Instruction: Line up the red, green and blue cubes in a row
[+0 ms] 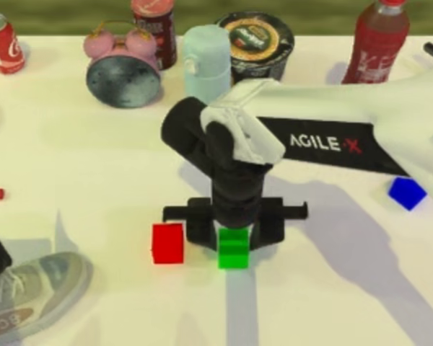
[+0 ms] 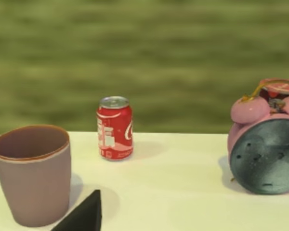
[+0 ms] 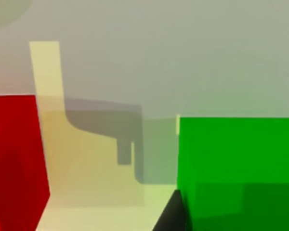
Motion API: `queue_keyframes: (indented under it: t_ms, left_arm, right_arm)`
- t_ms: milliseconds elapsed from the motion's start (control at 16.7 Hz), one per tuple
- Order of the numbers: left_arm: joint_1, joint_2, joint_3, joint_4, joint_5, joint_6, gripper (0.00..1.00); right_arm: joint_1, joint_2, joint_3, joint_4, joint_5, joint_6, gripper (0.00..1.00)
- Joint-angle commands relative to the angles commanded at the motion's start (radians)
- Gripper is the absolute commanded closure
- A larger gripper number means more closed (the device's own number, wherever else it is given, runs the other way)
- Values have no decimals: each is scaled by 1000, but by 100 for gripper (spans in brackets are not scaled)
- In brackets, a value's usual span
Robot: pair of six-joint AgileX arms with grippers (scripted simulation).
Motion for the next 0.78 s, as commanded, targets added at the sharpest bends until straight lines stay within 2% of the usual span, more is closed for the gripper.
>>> queue_keyframes:
  t_ms: [240, 780]
  left_arm:
    - [0, 0, 0, 0, 0, 0, 0]
    - [0, 0, 0, 0, 0, 0, 0]
  right_arm:
    - [0, 0, 0, 0, 0, 0, 2]
    - [-2, -1, 0, 0, 0, 0, 0]
